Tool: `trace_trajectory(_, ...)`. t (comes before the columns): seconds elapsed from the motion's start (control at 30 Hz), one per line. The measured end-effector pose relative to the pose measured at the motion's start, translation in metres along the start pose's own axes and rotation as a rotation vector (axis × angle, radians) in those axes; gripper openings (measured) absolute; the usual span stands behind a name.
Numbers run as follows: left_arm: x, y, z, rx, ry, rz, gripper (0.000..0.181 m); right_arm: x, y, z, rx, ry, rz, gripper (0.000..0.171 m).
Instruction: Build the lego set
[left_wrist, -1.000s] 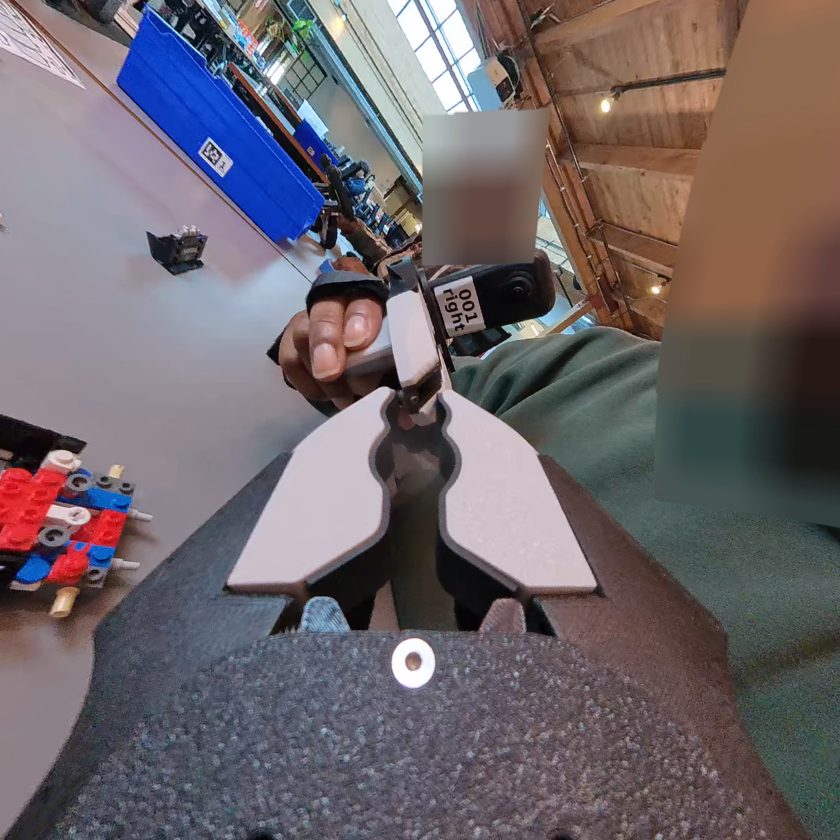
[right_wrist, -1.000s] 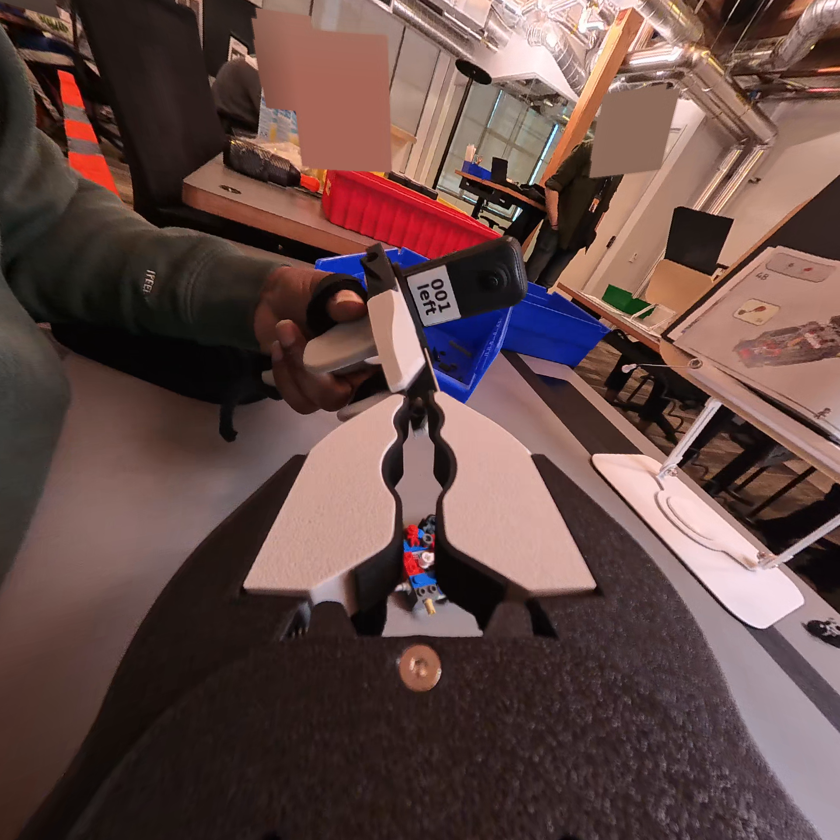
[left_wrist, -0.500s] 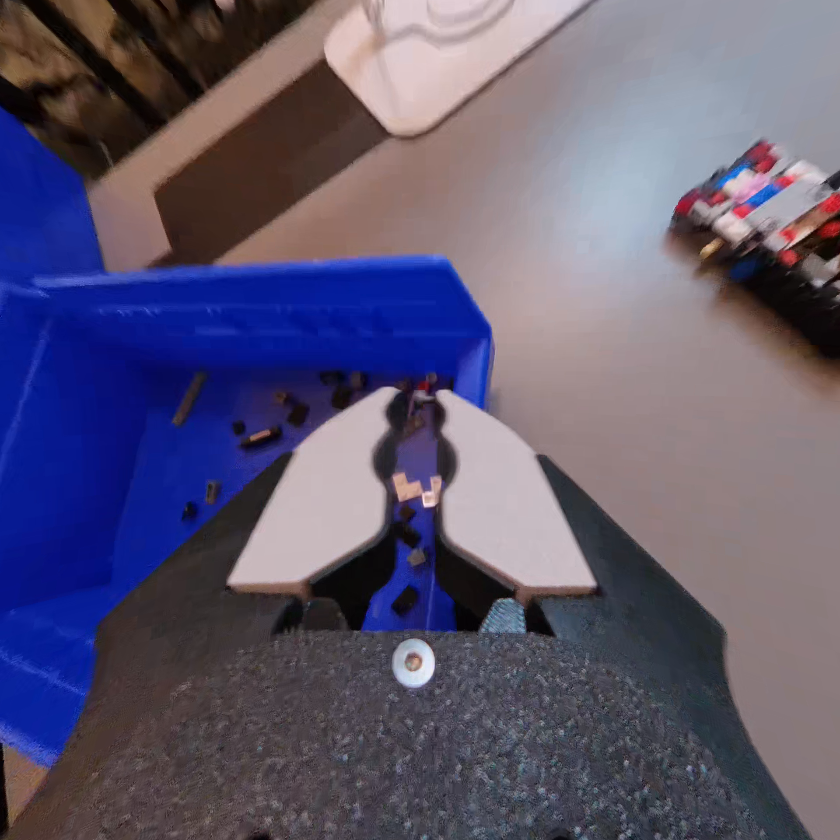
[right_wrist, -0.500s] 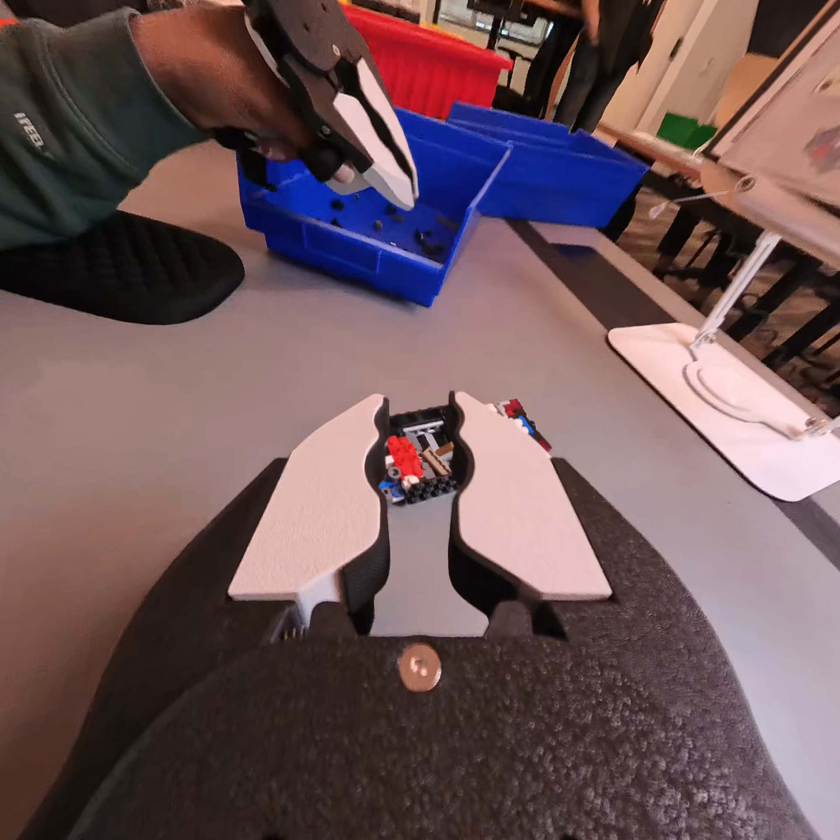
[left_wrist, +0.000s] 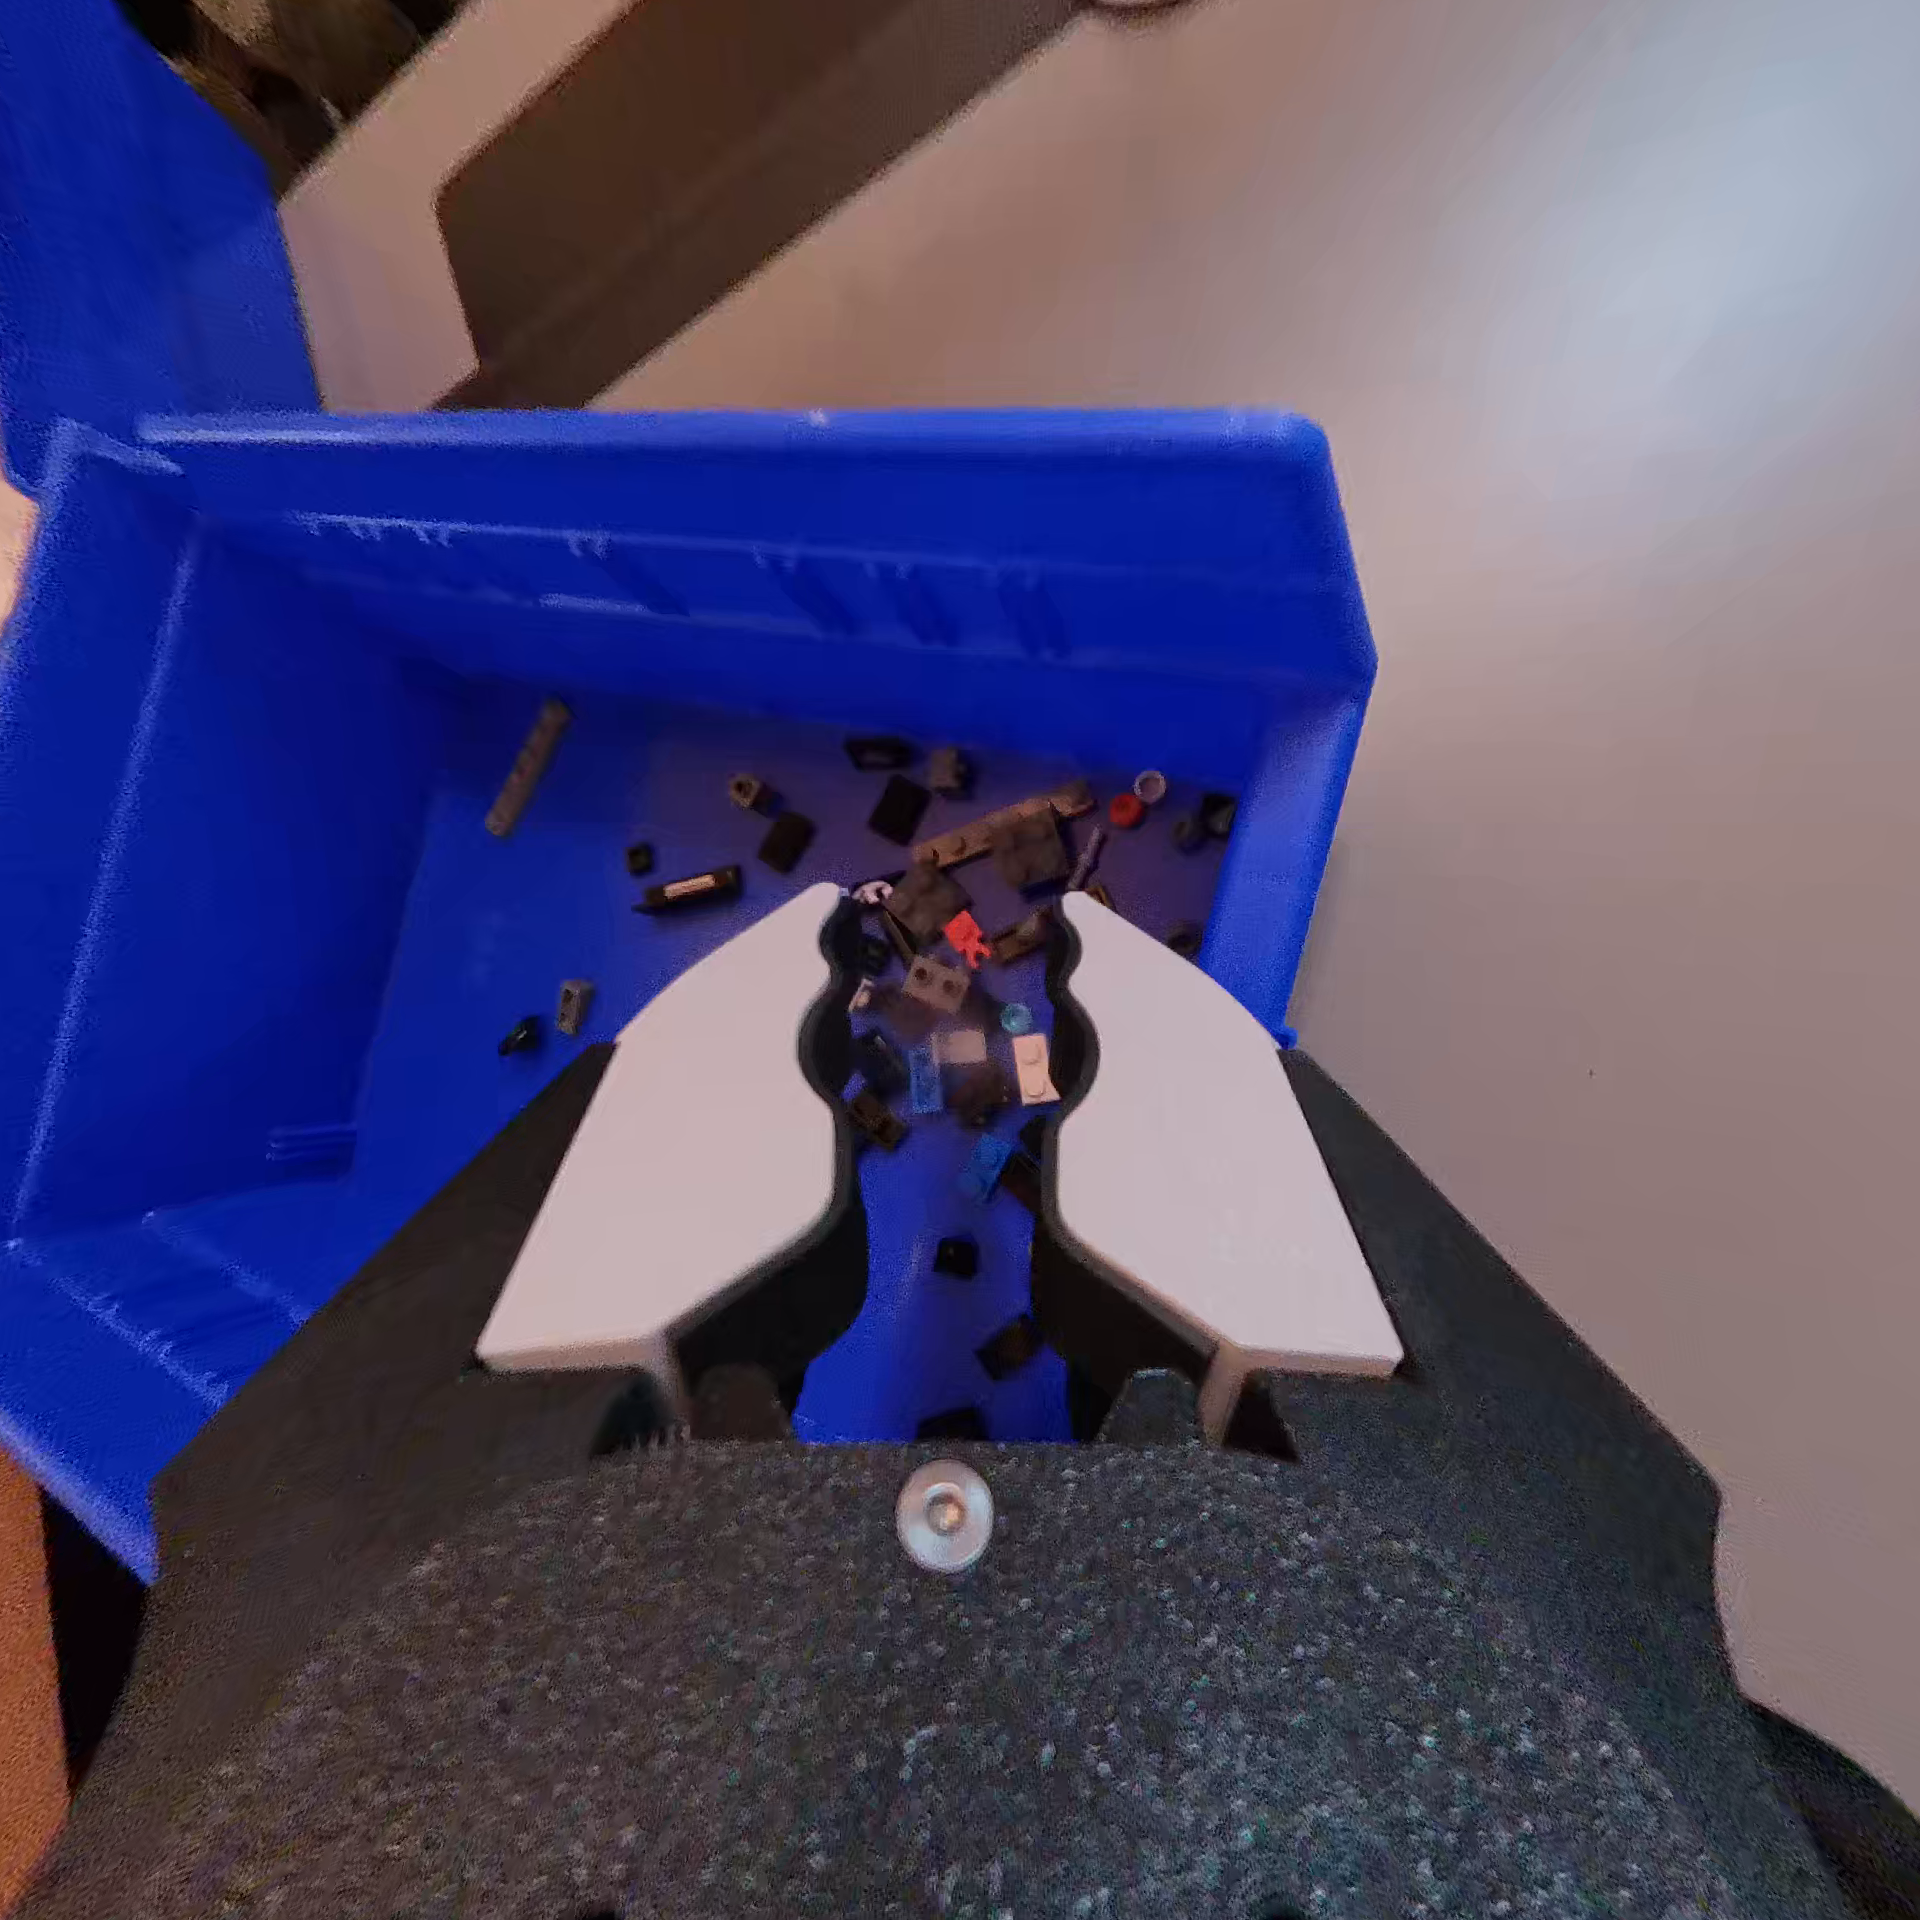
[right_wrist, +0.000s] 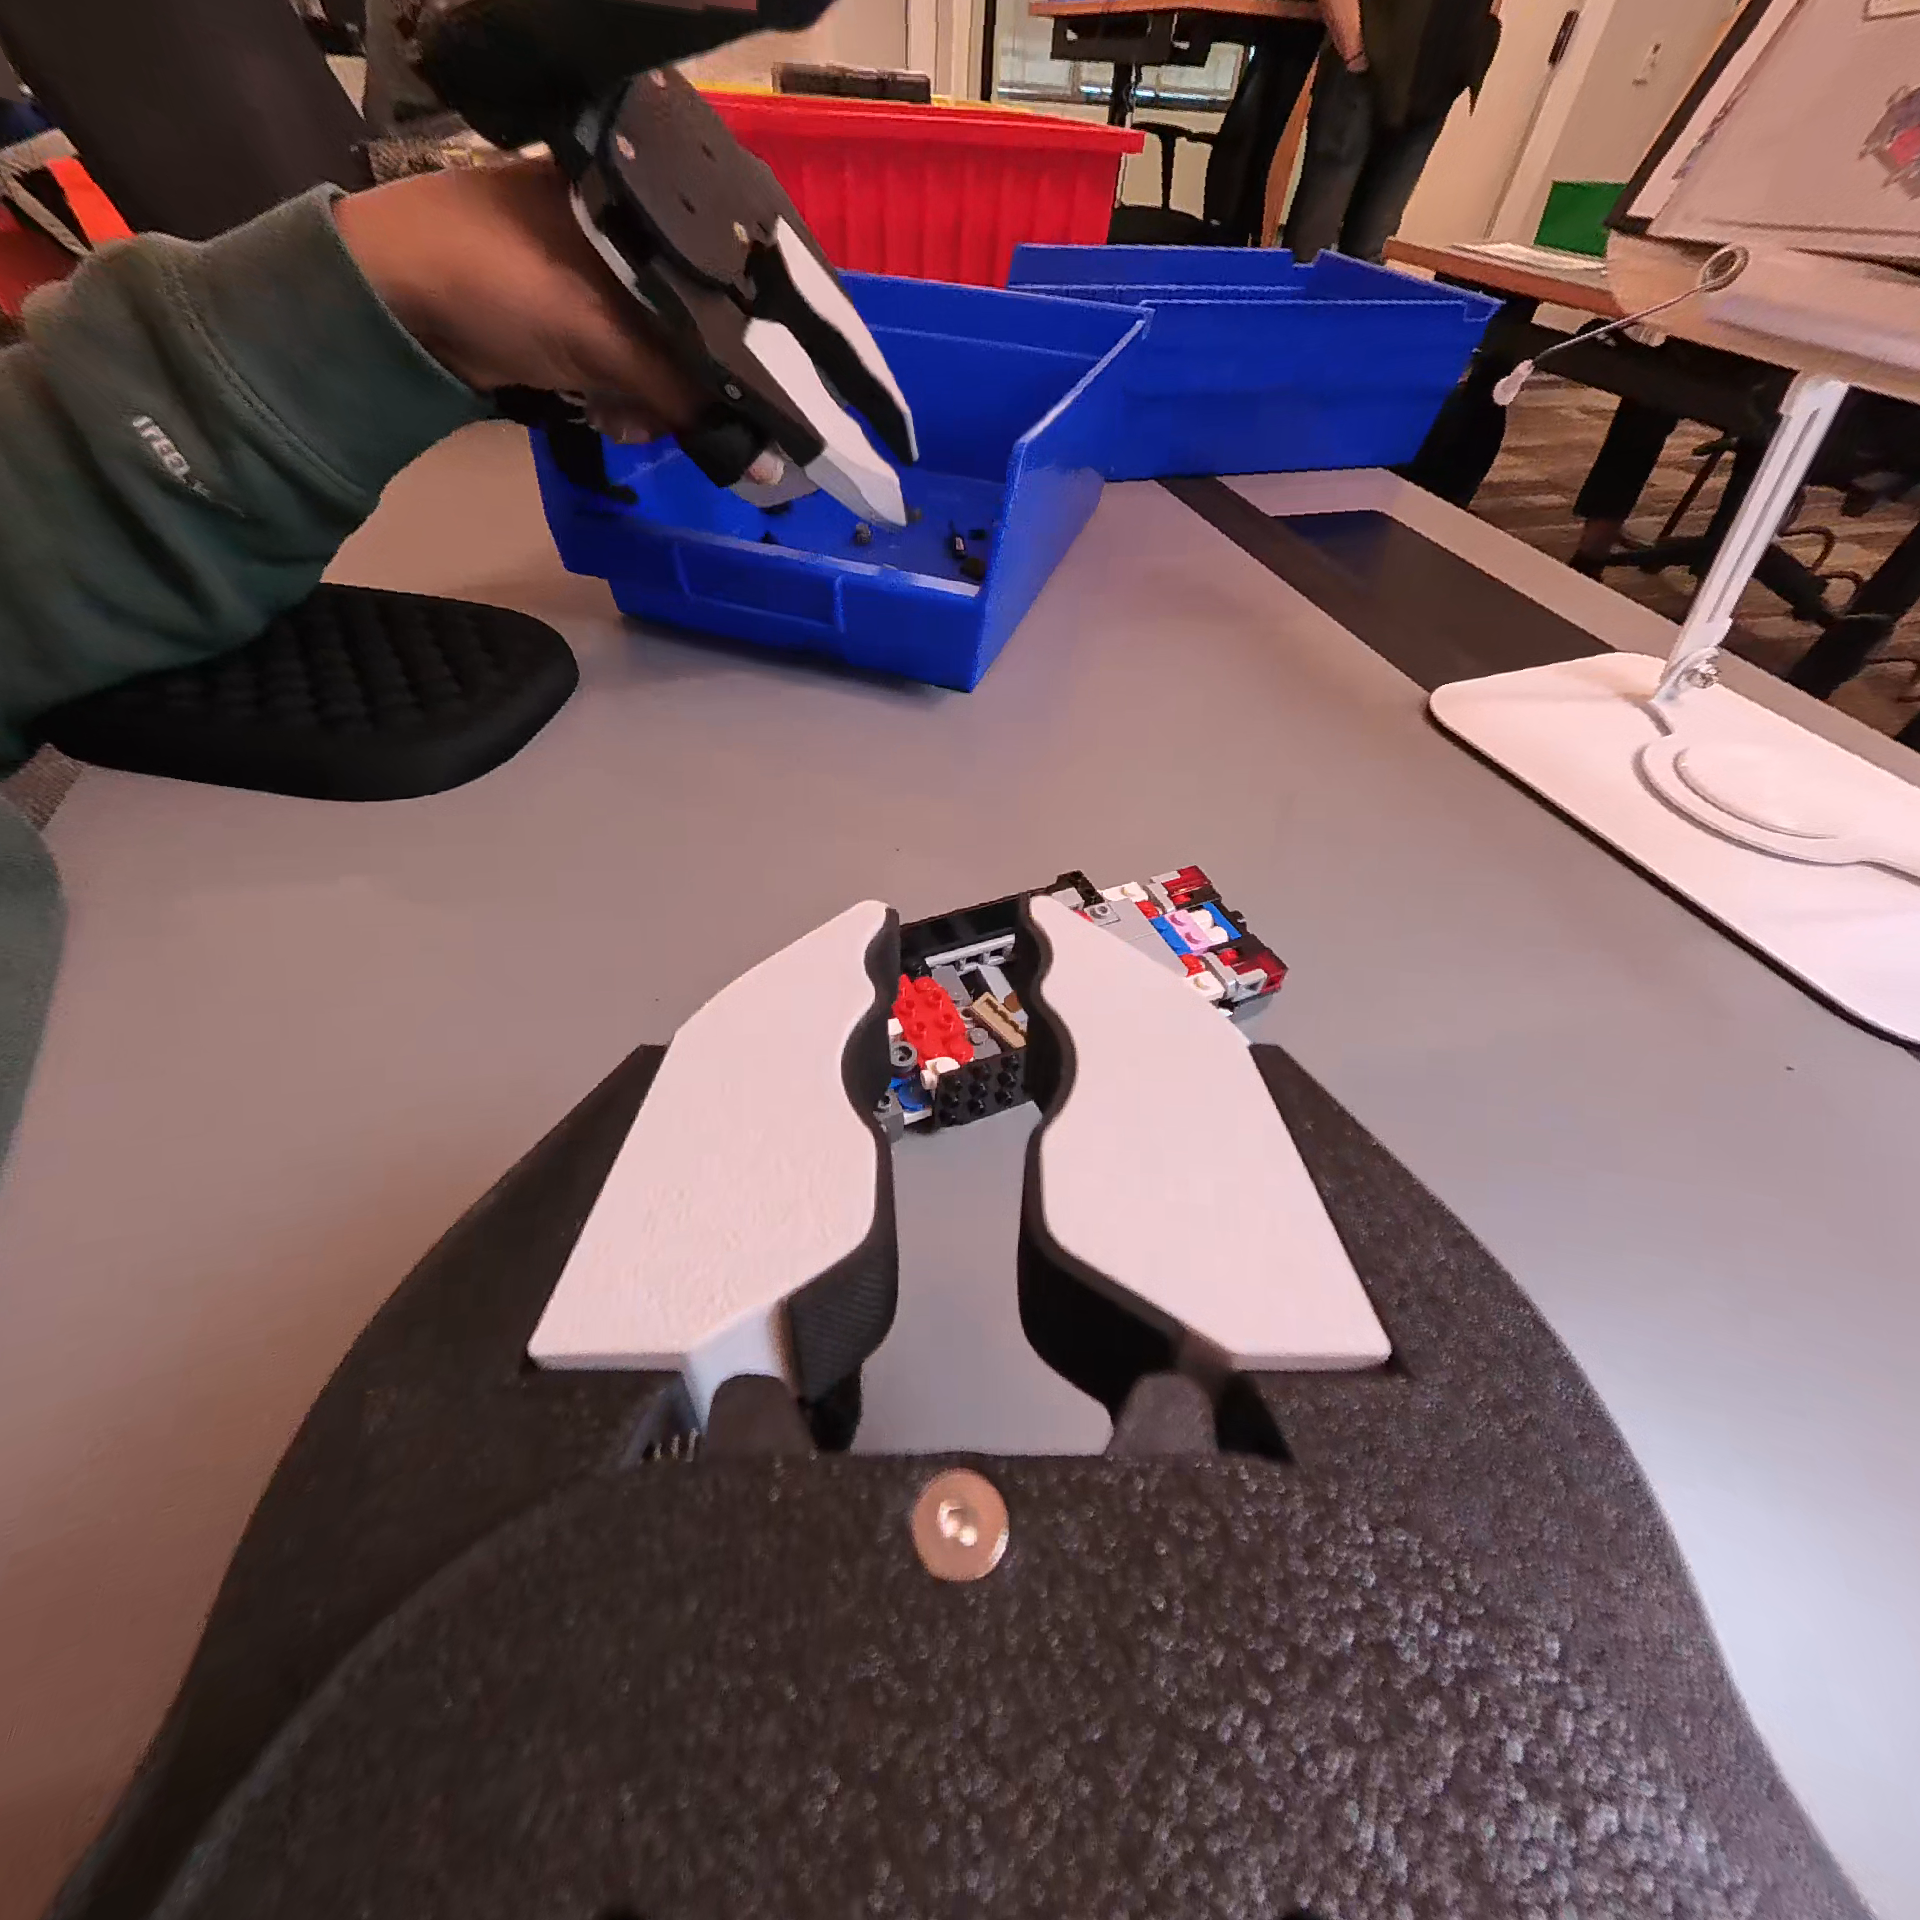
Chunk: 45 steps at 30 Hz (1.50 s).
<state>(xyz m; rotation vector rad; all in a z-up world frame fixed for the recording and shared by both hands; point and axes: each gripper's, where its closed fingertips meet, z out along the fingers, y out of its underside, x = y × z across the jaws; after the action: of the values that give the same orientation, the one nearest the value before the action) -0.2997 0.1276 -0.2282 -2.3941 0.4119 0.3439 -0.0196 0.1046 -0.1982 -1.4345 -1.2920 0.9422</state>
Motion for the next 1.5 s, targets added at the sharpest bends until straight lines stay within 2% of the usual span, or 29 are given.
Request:
trace_trajectory(0.17, 0.02, -0.003, -0.006, 0.029, 0.131, 0.0, 0.044, 0.0, 0.002, 0.0, -0.008, 0.008, -0.008, 0.021)
trace_trajectory(0.27, 0.04, -0.005, -0.016, 0.056, 0.268, 0.018, 0.044, 0.002, 0.0, -0.002, -0.003, 0.013, 0.002, 0.02)
trace_trajectory(0.33, 0.05, 0.008, -0.006, -0.022, 0.284, 0.102, 0.044, 0.004, 0.001, -0.002, -0.002, 0.015, 0.009, 0.02)
trace_trajectory(0.4, 0.061, 0.019, 0.009, -0.094, 0.255, 0.261, 0.03, 0.005, 0.001, -0.002, -0.007, 0.018, 0.012, 0.02)
trace_trajectory(0.43, 0.06, 0.016, 0.012, -0.077, 0.199, 0.349, 0.027, 0.006, 0.002, -0.002, -0.01, 0.02, 0.012, 0.02)
trace_trajectory(0.47, 0.068, 0.013, 0.011, -0.063, 0.211, 0.393, 0.028, 0.007, 0.002, -0.003, -0.014, 0.025, 0.009, 0.02)
trace_trajectory(0.53, 0.094, 0.005, 0.004, -0.023, 0.326, 0.39, 0.026, 0.009, 0.003, -0.004, -0.022, 0.037, 0.001, 0.019)
trace_trajectory(0.67, 0.137, 0.001, -0.012, 0.059, 0.436, 0.577, 0.025, 0.013, 0.004, -0.007, -0.028, 0.055, 0.002, 0.019)
trace_trajectory(0.8, 0.156, 0.003, -0.023, 0.093, 0.536, 0.659, 0.024, 0.015, 0.006, -0.008, -0.041, 0.063, -0.001, 0.019)
trace_trajectory(1.0, 0.152, 0.005, -0.025, 0.158, 0.534, 0.706, 0.024, 0.011, 0.017, -0.003, -0.095, 0.045, 0.006, 0.019)
trace_trajectory(1.1, 0.148, -0.002, -0.032, 0.22, 0.511, 0.683, 0.032, -0.002, 0.026, 0.003, -0.149, -0.007, -0.016, 0.021)
trace_trajectory(1.27, 0.162, -0.041, -0.082, 0.507, 0.641, 0.549, 0.02, -0.026, 0.044, 0.024, -0.299, -0.07, -0.221, 0.034)
trace_trajectory(1.33, 0.165, -0.041, -0.079, 0.502, 0.633, 0.559, 0.021, -0.026, 0.05, 0.032, -0.379, -0.08, -0.286, 0.042)
trace_trajectory(1.5, 0.173, -0.029, -0.058, 0.417, 0.646, 0.542, 0.027, -0.02, 0.072, 0.039, -0.597, -0.152, -0.292, 0.06)
